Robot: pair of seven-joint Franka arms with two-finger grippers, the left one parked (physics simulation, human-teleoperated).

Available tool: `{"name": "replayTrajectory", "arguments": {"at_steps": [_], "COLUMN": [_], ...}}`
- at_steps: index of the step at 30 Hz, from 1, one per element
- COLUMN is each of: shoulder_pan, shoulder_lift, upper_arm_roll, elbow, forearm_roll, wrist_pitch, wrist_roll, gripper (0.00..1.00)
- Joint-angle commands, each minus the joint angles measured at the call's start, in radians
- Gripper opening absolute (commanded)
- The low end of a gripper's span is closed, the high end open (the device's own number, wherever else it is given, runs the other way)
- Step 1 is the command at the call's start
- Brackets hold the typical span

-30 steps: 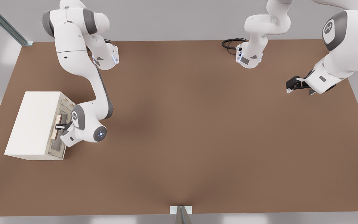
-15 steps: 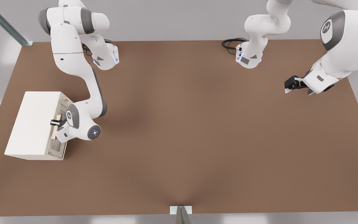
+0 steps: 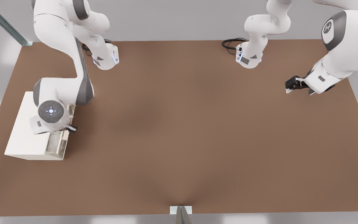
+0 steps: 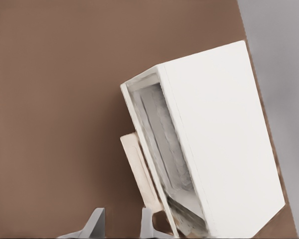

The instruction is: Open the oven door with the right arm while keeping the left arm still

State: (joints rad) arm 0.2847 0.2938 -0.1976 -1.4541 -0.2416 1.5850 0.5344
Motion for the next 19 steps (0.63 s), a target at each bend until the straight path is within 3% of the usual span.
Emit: {"name": "replayTrajectory", "arguments": {"at_steps": [1,3,5,19], "shoulder_pan": [-0.056,-0.082,-0.105,-0.107], "shoulder_lift": [-0.053,-0.105,-0.122,-0.133], "upper_arm_roll": [0.0,-0.006,-0.013,-0.005], "elbow": [0.047,0.05,0.057,0.057], "forearm_roll": [0.386,0.398,0.329,0.269], "wrist_pitch": [-0.05,-0.108,-0.148,-0.143], "wrist_roll": [-0.257,-0.31,-0.527,-0.525], "gripper": [1.0,1.0,1.0,1.0]}}
